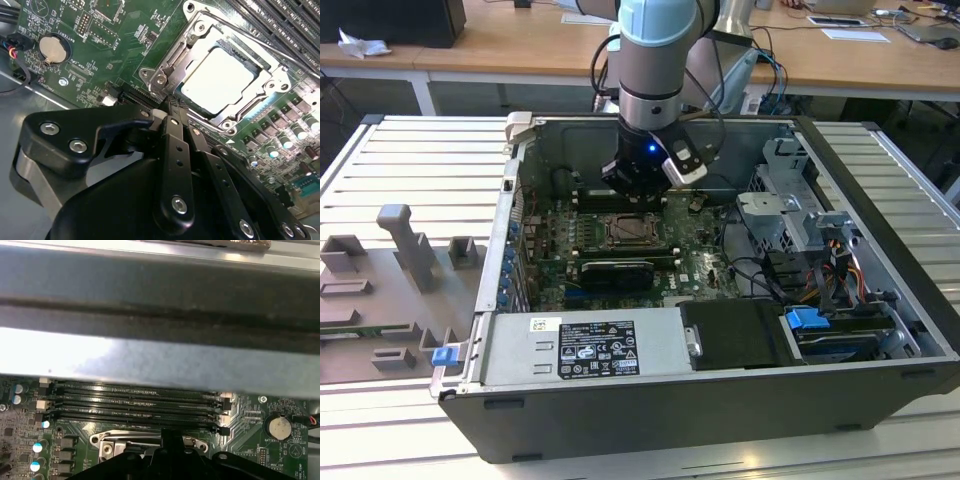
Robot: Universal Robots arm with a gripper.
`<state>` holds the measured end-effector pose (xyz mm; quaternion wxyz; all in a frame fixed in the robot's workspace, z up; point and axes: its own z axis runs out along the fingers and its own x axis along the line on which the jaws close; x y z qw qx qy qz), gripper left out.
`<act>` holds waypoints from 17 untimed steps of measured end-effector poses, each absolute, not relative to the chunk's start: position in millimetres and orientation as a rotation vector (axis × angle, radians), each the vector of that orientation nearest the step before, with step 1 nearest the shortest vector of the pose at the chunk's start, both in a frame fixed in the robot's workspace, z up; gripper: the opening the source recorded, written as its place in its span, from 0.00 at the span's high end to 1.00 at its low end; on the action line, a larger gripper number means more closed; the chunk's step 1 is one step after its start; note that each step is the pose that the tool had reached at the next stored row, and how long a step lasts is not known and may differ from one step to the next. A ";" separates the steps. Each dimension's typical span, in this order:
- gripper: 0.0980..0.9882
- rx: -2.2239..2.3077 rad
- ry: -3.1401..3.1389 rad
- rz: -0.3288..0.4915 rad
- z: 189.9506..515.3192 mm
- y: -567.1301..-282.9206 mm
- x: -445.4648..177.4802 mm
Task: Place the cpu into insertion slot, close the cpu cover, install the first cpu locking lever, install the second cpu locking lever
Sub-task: 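Install the second cpu locking lever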
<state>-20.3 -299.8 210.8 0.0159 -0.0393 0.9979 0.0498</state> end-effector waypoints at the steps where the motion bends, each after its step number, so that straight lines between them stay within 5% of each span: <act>1: 0.99 -0.122 3.104 0.155 210.8 -300.6 -20.3; 17: 0.99 -0.122 3.104 0.155 236.1 -304.5 -20.3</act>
